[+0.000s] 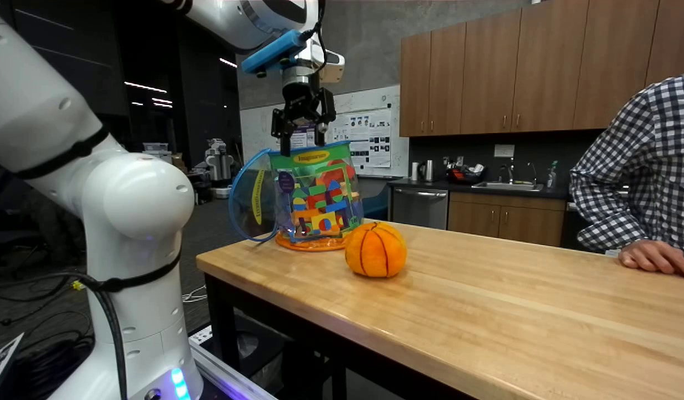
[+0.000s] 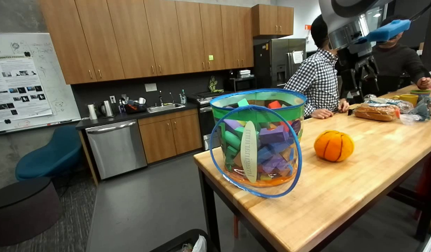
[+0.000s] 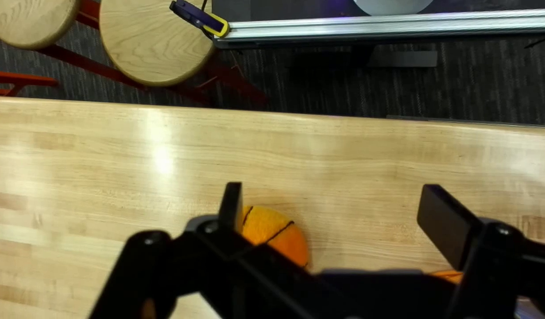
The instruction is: Remove the big green block from the clear bag and put it on the table
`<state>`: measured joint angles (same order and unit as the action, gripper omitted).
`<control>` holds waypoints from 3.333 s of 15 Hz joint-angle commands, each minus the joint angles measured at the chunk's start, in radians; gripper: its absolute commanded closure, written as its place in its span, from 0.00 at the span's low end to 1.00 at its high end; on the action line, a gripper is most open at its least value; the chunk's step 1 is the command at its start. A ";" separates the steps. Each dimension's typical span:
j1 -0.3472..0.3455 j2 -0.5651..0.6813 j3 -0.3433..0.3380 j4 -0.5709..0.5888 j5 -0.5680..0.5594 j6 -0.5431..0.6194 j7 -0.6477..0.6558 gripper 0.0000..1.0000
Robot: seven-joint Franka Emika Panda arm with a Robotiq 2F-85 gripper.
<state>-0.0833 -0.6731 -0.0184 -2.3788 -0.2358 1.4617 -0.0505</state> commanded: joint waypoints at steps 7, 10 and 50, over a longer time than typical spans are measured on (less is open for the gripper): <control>0.065 0.038 0.060 0.208 -0.085 0.030 0.014 0.00; 0.083 0.062 0.084 0.283 -0.123 0.050 0.010 0.00; 0.216 0.644 0.186 0.704 0.016 0.223 0.030 0.00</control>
<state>0.1290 -0.0008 0.1846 -1.6109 -0.2672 1.6796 -0.0467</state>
